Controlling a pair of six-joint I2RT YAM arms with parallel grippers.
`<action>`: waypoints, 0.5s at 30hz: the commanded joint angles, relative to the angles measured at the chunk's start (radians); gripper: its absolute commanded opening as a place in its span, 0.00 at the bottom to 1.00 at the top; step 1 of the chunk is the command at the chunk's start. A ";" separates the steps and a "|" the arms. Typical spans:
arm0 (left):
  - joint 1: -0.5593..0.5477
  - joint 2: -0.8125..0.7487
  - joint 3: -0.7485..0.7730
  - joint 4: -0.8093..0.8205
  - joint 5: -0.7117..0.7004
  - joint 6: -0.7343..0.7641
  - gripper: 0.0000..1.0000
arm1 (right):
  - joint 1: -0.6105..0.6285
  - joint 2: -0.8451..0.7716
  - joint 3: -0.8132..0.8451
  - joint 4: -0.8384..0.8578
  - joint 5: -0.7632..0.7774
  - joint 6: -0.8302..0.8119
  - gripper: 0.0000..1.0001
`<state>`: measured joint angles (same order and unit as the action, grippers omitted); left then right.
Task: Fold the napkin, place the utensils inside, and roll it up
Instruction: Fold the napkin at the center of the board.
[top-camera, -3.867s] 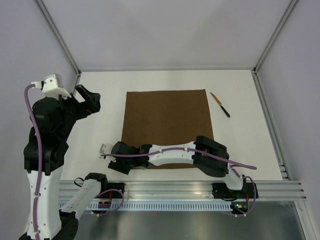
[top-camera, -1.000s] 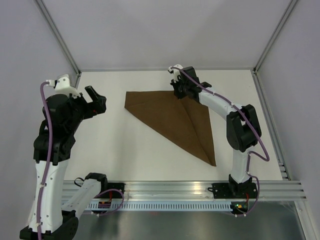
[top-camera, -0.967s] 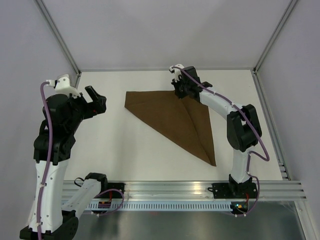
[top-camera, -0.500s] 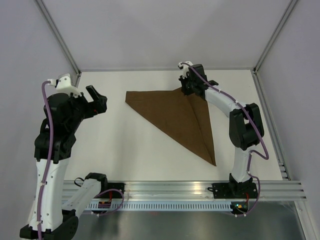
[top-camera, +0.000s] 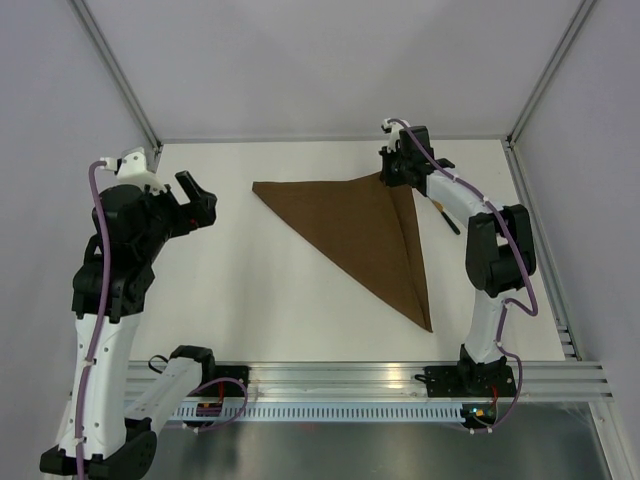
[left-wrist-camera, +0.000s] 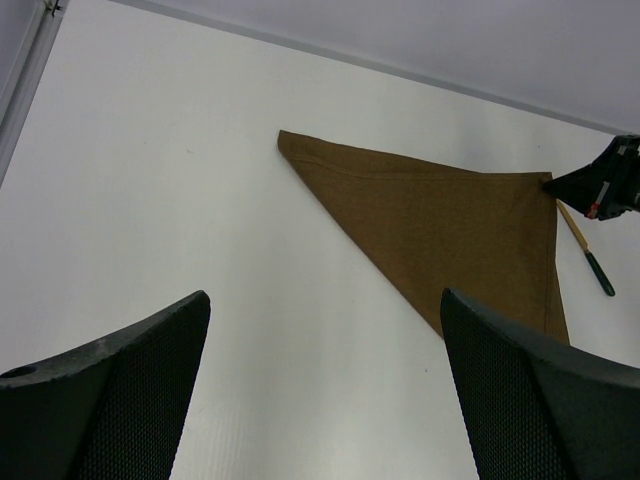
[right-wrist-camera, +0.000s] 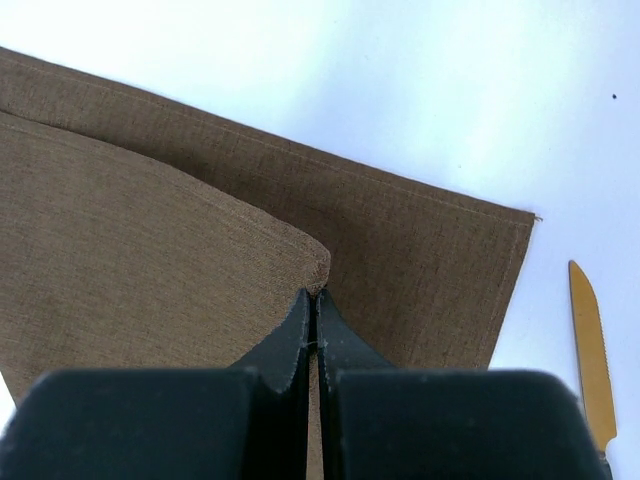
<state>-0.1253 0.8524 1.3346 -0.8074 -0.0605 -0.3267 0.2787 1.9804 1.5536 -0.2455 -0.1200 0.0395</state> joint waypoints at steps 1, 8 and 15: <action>0.004 0.000 -0.008 0.034 0.028 -0.002 1.00 | -0.019 0.015 -0.003 0.032 -0.023 0.037 0.00; 0.004 -0.001 -0.011 0.039 0.031 -0.005 1.00 | -0.059 0.020 -0.007 0.048 -0.032 0.051 0.00; 0.004 0.000 -0.014 0.040 0.030 -0.005 1.00 | -0.084 0.031 -0.004 0.060 -0.032 0.054 0.01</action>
<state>-0.1257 0.8547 1.3224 -0.8047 -0.0486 -0.3271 0.2050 1.9976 1.5440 -0.2325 -0.1390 0.0757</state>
